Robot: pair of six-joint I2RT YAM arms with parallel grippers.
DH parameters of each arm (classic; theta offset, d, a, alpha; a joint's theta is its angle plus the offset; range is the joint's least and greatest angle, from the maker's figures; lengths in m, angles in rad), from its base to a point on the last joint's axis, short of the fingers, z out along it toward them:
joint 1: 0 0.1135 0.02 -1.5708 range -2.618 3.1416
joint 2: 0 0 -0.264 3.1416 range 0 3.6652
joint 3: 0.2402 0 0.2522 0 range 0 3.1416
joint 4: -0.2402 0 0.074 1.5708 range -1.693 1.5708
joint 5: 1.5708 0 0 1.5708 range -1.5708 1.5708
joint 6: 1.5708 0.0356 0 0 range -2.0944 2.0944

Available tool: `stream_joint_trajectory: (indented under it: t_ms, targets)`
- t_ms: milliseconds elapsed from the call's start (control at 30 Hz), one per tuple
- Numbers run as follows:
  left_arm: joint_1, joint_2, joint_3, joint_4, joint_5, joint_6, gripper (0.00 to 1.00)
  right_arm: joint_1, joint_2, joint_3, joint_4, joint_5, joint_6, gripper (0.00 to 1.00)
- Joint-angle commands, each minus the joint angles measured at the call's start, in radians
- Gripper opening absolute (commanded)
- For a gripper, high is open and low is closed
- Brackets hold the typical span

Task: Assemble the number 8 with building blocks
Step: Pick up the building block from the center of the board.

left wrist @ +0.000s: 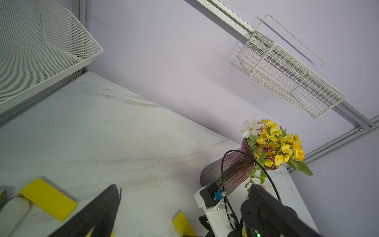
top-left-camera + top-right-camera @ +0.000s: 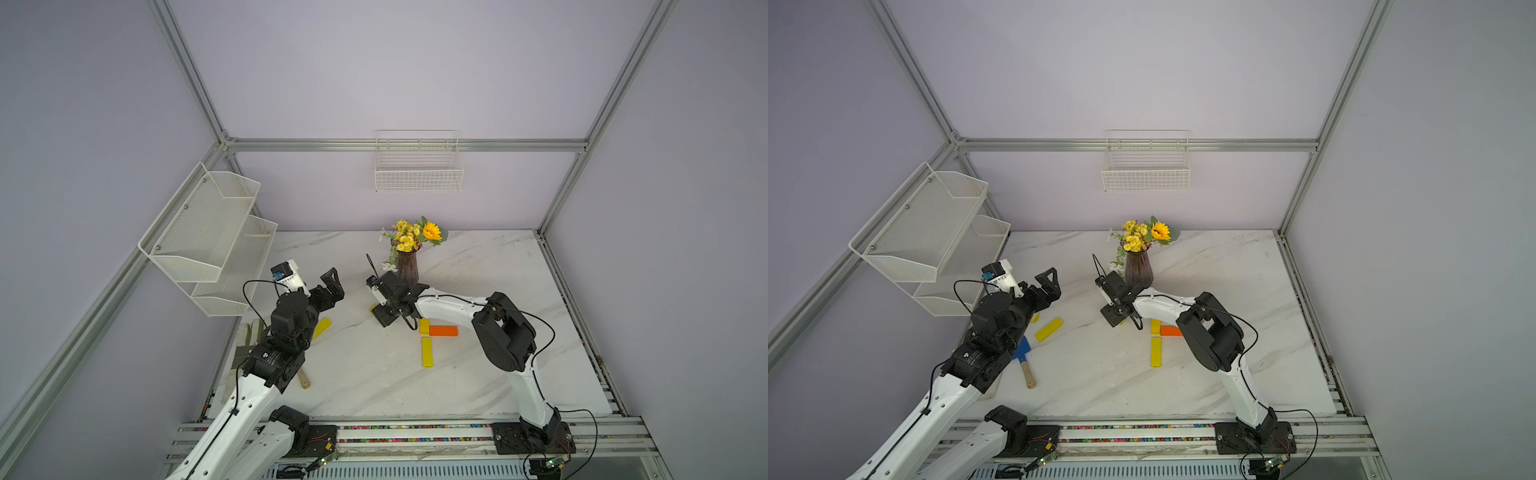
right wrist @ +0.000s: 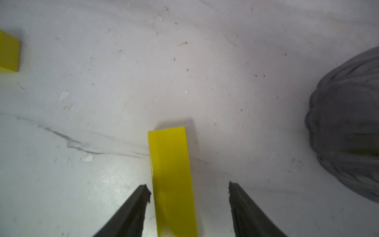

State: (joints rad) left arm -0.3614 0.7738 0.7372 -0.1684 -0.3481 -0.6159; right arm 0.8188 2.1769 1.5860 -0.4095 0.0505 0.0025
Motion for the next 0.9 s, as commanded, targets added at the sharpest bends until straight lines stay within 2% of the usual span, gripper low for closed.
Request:
stream_joint_trajectory:
  t_ms: [0, 67, 233, 333, 533, 867]
  targets:
    - [-0.001, -0.002, -0.013, 0.053, 0.002, 0.021, 1.00, -0.002, 0.025, 0.012, -0.004, -0.041, -0.005, 0.63]
    - [-0.002, -0.001, -0.014, 0.053, 0.003, 0.021, 1.00, -0.001, 0.026, -0.001, -0.008, -0.054, -0.003, 0.59]
    - [-0.002, 0.003, -0.016, 0.057, 0.006, 0.019, 1.00, -0.001, 0.017, -0.037, -0.015, -0.103, 0.017, 0.33]
    - [-0.002, 0.001, -0.016, 0.056, 0.008, 0.017, 1.00, 0.003, 0.007, -0.062, -0.029, -0.108, 0.031, 0.24]
    - [-0.002, -0.001, -0.018, 0.058, 0.009, 0.015, 1.00, 0.025, -0.064, -0.129, -0.047, -0.105, 0.070, 0.17]
    - [-0.002, 0.004, -0.019, 0.065, 0.013, 0.009, 1.00, 0.140, -0.239, -0.236, -0.106, -0.053, 0.181, 0.16]
